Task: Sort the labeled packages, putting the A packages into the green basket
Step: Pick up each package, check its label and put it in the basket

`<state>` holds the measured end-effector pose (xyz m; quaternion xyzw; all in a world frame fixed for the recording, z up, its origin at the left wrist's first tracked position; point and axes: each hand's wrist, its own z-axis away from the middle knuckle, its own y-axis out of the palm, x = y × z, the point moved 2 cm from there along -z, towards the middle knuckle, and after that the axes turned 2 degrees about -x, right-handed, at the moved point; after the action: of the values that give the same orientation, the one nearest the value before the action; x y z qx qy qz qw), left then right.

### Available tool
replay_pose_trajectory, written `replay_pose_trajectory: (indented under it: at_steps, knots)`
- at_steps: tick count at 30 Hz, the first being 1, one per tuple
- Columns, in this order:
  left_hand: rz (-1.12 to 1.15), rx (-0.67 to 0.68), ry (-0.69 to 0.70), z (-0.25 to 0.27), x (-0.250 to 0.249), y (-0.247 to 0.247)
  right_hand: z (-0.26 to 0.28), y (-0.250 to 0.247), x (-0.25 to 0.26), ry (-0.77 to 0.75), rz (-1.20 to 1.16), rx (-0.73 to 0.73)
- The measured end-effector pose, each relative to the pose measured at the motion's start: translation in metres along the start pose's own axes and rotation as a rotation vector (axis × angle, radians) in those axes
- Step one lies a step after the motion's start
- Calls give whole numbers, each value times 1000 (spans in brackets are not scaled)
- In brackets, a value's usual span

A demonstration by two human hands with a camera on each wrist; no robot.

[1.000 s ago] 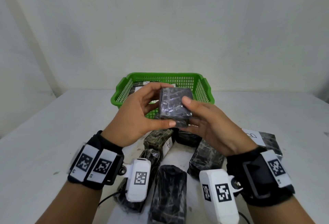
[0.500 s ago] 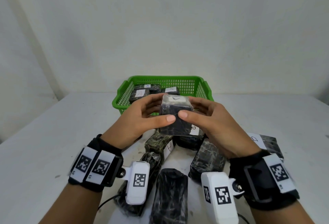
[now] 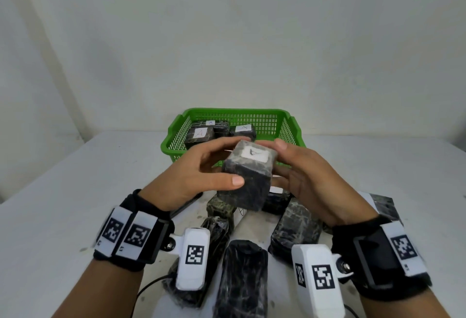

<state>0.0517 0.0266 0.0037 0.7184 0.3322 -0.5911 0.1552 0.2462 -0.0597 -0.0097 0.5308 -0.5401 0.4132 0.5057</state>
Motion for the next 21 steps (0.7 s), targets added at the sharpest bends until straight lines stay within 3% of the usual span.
replay_pose_trajectory:
  at_steps: [5,12,21]
  knots:
    - [-31,67,6,0,0,2,3,1,1,138,-38,39]
    - [33,43,43,-1,0,-1,3,-2,0,198,-141,75]
    - [2,-215,69,-6,-2,-3,0,-7,2,176,-241,-48]
